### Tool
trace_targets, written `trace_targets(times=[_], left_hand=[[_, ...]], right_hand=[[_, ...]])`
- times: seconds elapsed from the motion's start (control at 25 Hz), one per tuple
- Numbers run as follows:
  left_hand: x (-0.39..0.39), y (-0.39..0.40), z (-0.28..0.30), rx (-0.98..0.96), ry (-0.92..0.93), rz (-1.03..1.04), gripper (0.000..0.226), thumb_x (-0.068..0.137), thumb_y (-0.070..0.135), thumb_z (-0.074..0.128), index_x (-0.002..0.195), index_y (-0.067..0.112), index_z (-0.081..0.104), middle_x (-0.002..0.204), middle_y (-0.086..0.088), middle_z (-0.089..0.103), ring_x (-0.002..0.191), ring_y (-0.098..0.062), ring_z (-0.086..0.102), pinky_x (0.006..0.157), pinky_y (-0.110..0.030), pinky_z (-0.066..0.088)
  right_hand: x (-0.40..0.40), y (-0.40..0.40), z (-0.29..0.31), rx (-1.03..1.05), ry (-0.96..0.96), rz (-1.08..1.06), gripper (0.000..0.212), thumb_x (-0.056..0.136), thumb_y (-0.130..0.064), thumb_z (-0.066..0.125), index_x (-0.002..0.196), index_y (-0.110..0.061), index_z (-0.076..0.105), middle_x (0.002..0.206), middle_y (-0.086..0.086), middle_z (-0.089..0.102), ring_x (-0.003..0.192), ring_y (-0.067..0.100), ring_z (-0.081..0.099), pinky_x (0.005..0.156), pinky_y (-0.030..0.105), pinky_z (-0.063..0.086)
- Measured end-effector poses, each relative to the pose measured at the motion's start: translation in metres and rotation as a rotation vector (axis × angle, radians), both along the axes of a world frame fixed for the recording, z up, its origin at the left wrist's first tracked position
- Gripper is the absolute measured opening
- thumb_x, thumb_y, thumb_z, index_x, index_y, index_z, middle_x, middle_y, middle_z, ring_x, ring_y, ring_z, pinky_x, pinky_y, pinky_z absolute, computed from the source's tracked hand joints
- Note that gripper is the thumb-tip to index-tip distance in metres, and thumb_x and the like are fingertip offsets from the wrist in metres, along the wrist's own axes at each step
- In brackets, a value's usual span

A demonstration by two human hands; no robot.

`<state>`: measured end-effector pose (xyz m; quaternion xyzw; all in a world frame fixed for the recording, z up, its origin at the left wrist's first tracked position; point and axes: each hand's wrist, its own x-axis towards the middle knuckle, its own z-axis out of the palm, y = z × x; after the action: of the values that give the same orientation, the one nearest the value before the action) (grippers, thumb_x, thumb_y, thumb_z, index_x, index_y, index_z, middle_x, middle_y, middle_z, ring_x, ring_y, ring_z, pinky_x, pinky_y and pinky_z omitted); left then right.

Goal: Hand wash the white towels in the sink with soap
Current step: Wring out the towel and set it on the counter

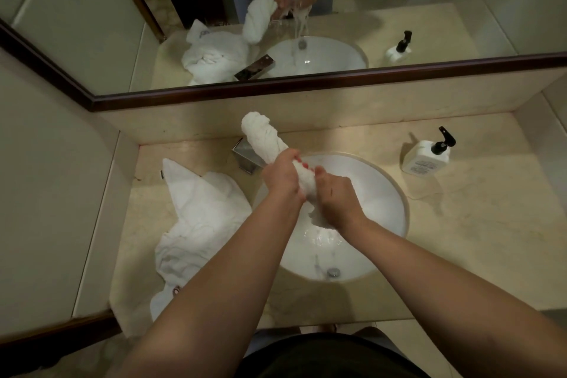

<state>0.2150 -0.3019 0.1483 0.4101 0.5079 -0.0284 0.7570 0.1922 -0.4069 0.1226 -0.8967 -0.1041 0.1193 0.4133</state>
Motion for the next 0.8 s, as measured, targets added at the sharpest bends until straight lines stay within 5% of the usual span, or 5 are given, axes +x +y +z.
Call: trace_targets(times=[0.24, 0.32, 0.52, 0.64, 0.8], left_hand=[[-0.001, 0.001, 0.004, 0.039, 0.045, 0.079, 0.012, 0.074, 0.002, 0.061, 0.067, 0.006, 0.052, 0.058, -0.005, 0.054, 0.048, -0.019, 0.052, 0.048, -0.024, 0.047], [-0.004, 0.004, 0.004, 0.069, 0.018, 0.082, 0.017, 0.077, 0.006, 0.066, 0.066, 0.007, 0.053, 0.060, -0.005, 0.056, 0.050, -0.018, 0.053, 0.047, -0.022, 0.047], [-0.010, 0.021, 0.008, -0.056, -0.236, -0.088, 0.021, 0.092, 0.027, 0.064, 0.085, 0.008, 0.061, 0.072, -0.006, 0.063, 0.067, -0.019, 0.062, 0.072, -0.037, 0.053], [-0.021, 0.032, 0.012, -0.256, -0.504, -0.224, 0.021, 0.095, 0.020, 0.043, 0.099, 0.008, 0.060, 0.088, -0.008, 0.064, 0.079, -0.023, 0.059, 0.065, -0.035, 0.043], [-0.022, 0.038, 0.007, -0.373, -0.726, -0.381, 0.054, 0.073, 0.045, 0.081, 0.114, 0.015, 0.064, 0.091, -0.001, 0.062, 0.079, -0.019, 0.061, 0.049, -0.029, 0.046]], right_hand=[[0.006, 0.005, 0.000, 0.116, 0.238, -0.058, 0.085, 0.087, -0.079, 0.031, 0.066, -0.002, 0.060, 0.064, 0.012, 0.060, 0.063, 0.023, 0.053, 0.063, 0.032, 0.039], [0.012, 0.004, 0.007, 0.170, 0.373, -0.041, 0.067, 0.088, -0.071, 0.045, 0.067, -0.010, 0.062, 0.067, 0.002, 0.063, 0.063, 0.015, 0.056, 0.063, 0.026, 0.042], [0.010, -0.002, 0.028, 0.414, 0.605, -0.057, 0.032, 0.086, -0.044, 0.071, 0.080, -0.013, 0.067, 0.066, -0.002, 0.063, 0.058, 0.014, 0.058, 0.057, 0.025, 0.046], [0.020, -0.013, 0.049, 0.527, 0.815, -0.049, 0.038, 0.090, -0.047, 0.060, 0.092, -0.009, 0.066, 0.065, -0.002, 0.063, 0.055, 0.011, 0.056, 0.056, 0.026, 0.047], [0.029, -0.019, 0.062, 0.596, 1.085, 0.105, 0.057, 0.083, -0.059, 0.057, 0.090, -0.003, 0.059, 0.056, 0.000, 0.054, 0.047, 0.010, 0.051, 0.051, 0.023, 0.046]])
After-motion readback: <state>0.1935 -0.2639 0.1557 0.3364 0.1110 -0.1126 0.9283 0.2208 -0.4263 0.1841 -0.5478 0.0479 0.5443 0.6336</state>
